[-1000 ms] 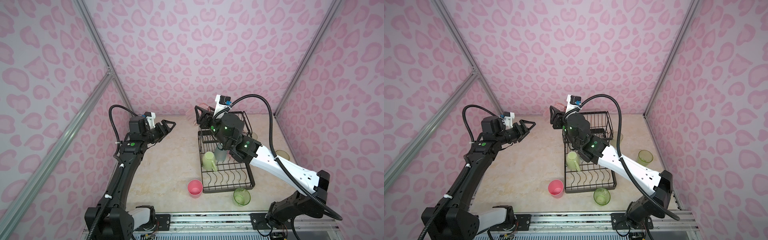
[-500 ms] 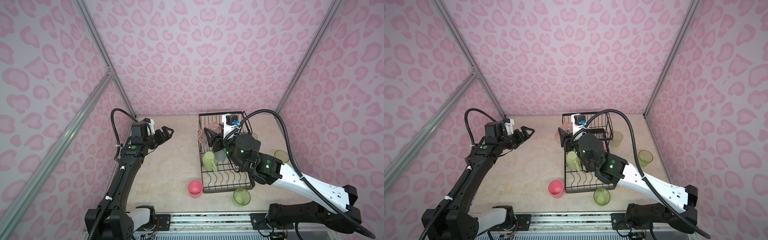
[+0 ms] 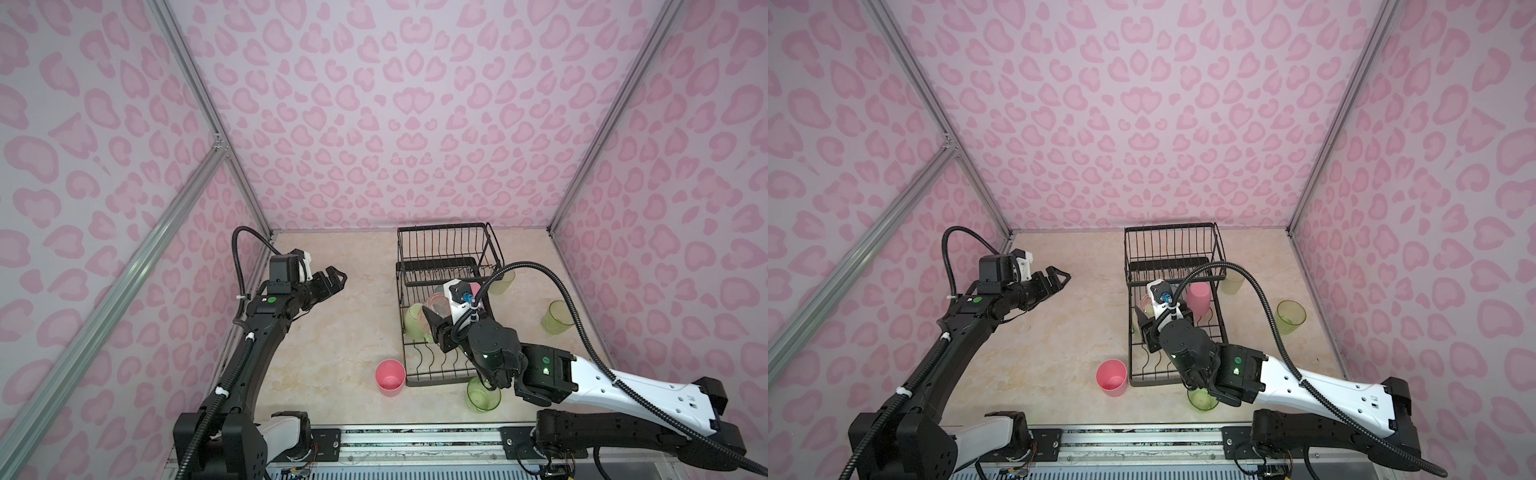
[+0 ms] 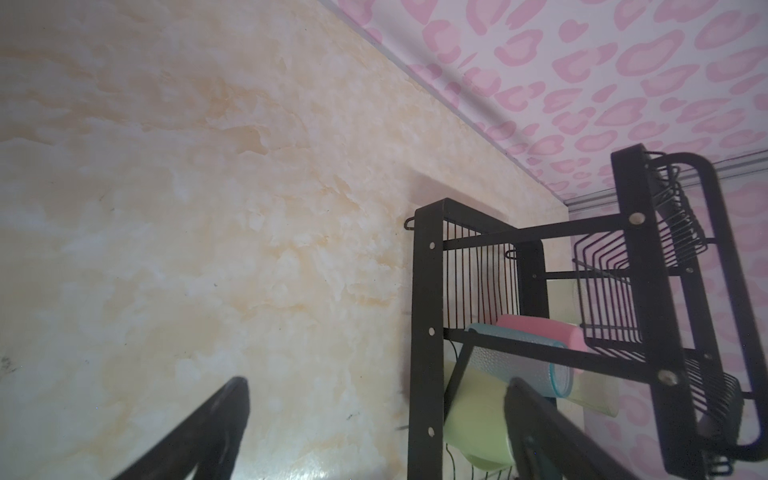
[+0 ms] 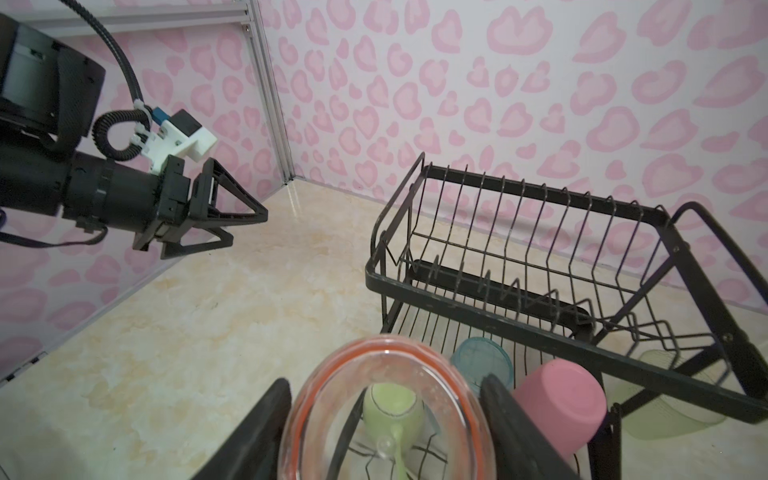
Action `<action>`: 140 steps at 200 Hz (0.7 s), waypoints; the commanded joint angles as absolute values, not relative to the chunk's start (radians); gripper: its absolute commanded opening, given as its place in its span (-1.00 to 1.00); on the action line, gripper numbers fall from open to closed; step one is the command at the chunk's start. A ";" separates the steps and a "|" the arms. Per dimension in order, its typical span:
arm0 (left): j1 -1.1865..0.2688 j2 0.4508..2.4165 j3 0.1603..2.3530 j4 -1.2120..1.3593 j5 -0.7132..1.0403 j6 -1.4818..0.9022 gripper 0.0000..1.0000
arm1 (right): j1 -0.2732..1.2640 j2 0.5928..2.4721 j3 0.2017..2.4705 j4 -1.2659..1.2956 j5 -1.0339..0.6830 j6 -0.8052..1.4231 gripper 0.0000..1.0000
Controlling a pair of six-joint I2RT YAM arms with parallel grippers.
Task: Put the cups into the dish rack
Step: 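Lower the clear pink cup into the rack's lower tier with the right gripper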
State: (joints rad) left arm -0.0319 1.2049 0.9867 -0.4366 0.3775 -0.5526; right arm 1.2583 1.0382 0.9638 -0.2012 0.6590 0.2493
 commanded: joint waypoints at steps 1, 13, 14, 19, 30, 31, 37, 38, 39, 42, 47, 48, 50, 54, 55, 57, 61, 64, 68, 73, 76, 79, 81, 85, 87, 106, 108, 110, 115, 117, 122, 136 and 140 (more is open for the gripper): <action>-0.031 1.190 0.973 -0.444 0.366 -0.529 0.96 | 1.274 1.023 0.919 -0.176 0.709 0.220 -0.02; -0.032 1.187 0.969 -0.450 0.357 -0.527 0.95 | 1.278 1.018 0.887 -0.166 0.710 0.221 -0.01; -0.032 1.187 0.969 -0.451 0.356 -0.526 0.95 | 1.278 1.017 0.884 -0.165 0.710 0.221 -0.01; -0.032 1.188 0.968 -0.454 0.355 -0.525 0.96 | 1.279 1.016 0.872 -0.156 0.708 0.221 -0.01; -0.031 1.187 0.966 -0.456 0.351 -0.523 0.95 | 1.284 1.016 0.840 -0.136 0.705 0.223 -0.01; -0.032 1.187 0.965 -0.455 0.351 -0.523 0.96 | 1.283 1.017 0.838 -0.134 0.704 0.224 -0.01; -0.032 1.187 0.964 -0.456 0.351 -0.522 0.96 | 1.285 1.018 0.822 -0.124 0.704 0.224 -0.01; -0.032 1.187 0.964 -0.455 0.351 -0.522 0.96 | 1.286 1.019 0.820 -0.123 0.703 0.225 -0.01; -0.032 1.187 0.964 -0.454 0.351 -0.522 0.96 | 1.287 1.020 0.819 -0.122 0.703 0.225 -0.01; -0.032 1.186 0.964 -0.454 0.351 -0.521 0.96 | 1.288 1.022 0.809 -0.117 0.704 0.225 -0.01; -0.032 1.187 0.962 -0.453 0.351 -0.522 0.95 | 1.290 1.026 0.797 -0.110 0.704 0.227 -0.01; -0.032 1.187 0.962 -0.453 0.351 -0.522 0.96 | 1.290 1.028 0.795 -0.108 0.705 0.227 -0.01; -0.033 1.188 0.962 -0.451 0.351 -0.522 0.96 | 1.291 1.030 0.790 -0.105 0.706 0.228 -0.01; -0.032 1.189 0.962 -0.451 0.351 -0.522 0.95 | 1.292 1.033 0.783 -0.100 0.709 0.231 -0.01; -0.032 1.190 0.961 -0.451 0.351 -0.522 0.95 | 1.292 1.035 0.780 -0.098 0.709 0.231 -0.01; -0.033 1.191 0.960 -0.451 0.352 -0.522 0.96 | 1.293 1.037 0.776 -0.097 0.711 0.232 -0.01; -0.032 1.194 0.961 -0.450 0.353 -0.522 0.96 | 1.294 1.042 0.767 -0.092 0.710 0.233 -0.01; -0.032 1.196 0.962 -0.449 0.354 -0.522 0.96 | 1.295 1.045 0.762 -0.086 0.712 0.235 -0.01; -0.032 1.199 0.961 -0.449 0.355 -0.522 0.95 | 1.294 1.048 0.754 -0.081 0.714 0.235 -0.01; -0.033 1.203 0.960 -0.449 0.358 -0.522 0.96 | 1.296 1.054 0.747 -0.073 0.715 0.236 -0.01; -0.033 1.205 0.960 -0.448 0.360 -0.522 0.95 | 1.296 1.058 0.742 -0.068 0.715 0.236 0.00; -0.033 1.207 0.960 -0.447 0.362 -0.522 0.95 | 1.297 1.061 0.734 -0.062 0.715 0.235 -0.01; -0.032 1.208 0.960 -0.447 0.363 -0.522 0.95 | 1.297 1.063 0.733 -0.060 0.715 0.234 0.00; -0.032 1.211 0.959 -0.445 0.365 -0.523 0.96 | 1.298 1.068 0.726 -0.051 0.715 0.234 -0.01; -0.032 1.212 0.959 -0.444 0.366 -0.522 0.95 | 1.298 1.071 0.722 -0.048 0.716 0.234 -0.01; -0.033 1.218 0.956 -0.442 0.370 -0.523 0.96 | 1.297 1.091 0.694 -0.014 0.707 0.241 -0.01; -0.034 1.218 0.956 -0.440 0.370 -0.523 0.95 | 1.297 1.093 0.690 -0.011 0.705 0.243 -0.01; -0.033 1.218 0.955 -0.439 0.370 -0.522 0.95 | 1.298 1.094 0.688 -0.008 0.702 0.244 -0.01; -0.034 1.218 0.955 -0.440 0.370 -0.522 0.96 | 1.298 1.097 0.680 0.001 0.696 0.247 -0.01; -0.034 1.218 0.952 -0.440 0.370 -0.522 0.95 | 1.298 1.099 0.676 0.004 0.694 0.250 -0.01; -0.035 1.218 0.953 -0.439 0.370 -0.522 0.96 | 1.297 1.103 0.671 0.011 0.689 0.255 -0.01; -0.034 1.222 0.953 -0.439 0.370 -0.520 0.95 | 1.298 1.115 0.655 0.026 0.672 0.276 0.00; -0.034 1.223 0.954 -0.440 0.371 -0.520 0.96 | 1.298 1.118 0.652 0.031 0.667 0.282 0.00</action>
